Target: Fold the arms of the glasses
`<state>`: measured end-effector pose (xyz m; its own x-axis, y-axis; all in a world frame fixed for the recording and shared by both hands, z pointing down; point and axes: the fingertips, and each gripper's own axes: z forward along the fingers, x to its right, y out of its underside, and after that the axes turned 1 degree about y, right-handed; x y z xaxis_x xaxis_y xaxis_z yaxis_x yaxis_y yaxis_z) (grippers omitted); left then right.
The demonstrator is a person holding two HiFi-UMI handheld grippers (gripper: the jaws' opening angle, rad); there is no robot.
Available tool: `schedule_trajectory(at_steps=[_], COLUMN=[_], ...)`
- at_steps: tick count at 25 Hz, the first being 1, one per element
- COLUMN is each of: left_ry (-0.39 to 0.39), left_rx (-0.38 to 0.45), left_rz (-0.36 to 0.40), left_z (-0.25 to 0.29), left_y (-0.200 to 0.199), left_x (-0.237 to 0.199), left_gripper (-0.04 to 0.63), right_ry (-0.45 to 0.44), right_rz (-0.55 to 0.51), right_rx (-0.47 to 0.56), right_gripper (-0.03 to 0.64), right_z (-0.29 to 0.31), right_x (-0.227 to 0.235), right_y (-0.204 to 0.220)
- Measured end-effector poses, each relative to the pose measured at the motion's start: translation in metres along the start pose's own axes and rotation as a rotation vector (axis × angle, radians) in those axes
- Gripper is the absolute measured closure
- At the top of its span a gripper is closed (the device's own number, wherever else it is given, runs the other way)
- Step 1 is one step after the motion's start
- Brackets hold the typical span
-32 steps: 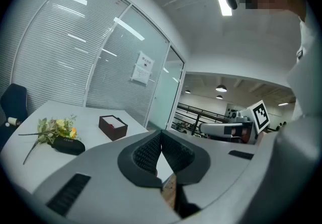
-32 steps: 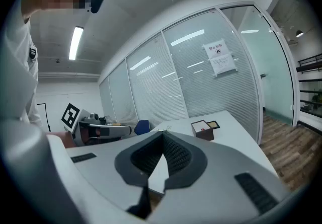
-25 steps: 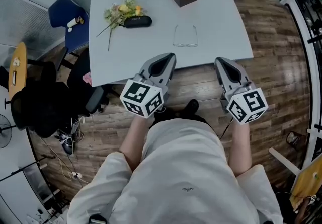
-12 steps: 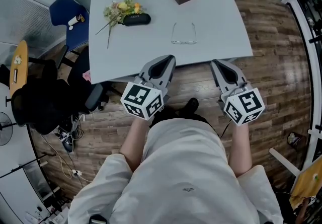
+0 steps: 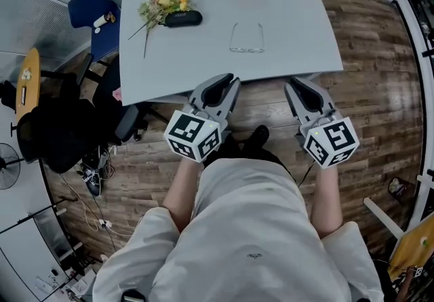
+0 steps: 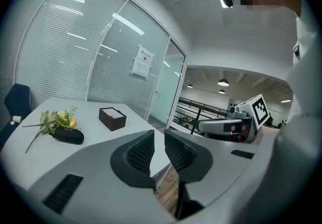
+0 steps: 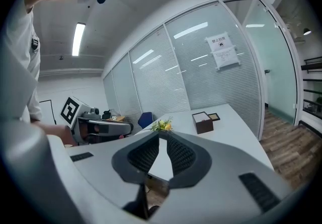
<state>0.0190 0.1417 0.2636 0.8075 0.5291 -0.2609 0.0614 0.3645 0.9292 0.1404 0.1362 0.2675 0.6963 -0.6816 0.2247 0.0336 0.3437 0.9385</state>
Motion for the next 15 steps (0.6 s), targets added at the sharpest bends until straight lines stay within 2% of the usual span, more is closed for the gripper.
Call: schedule_trajectory(at_steps=[4,9,15], left_ry=[-0.013,-0.017,-0.009], left_rx=[-0.033,-0.037,-0.037], left_rz=[-0.009,-0.016,-0.016], left_z=[-0.003,-0.007,0.003], left_y=[0.010,0.015,0.013], left_x=[-0.005,-0.014,-0.032], left_gripper=[0.504,0.488,0.470], right_ry=[-0.014,-0.025,-0.013], right_rz=[0.013,0.017,0.004], right_rx=[-0.025,-0.047,-0.067], right_gripper=[0.538,0.486,0.454], right_z=[0.007,0.018,0.035], right_x=[-0.003,-0.007,0.000], right_y=[0.009,0.017,0.013])
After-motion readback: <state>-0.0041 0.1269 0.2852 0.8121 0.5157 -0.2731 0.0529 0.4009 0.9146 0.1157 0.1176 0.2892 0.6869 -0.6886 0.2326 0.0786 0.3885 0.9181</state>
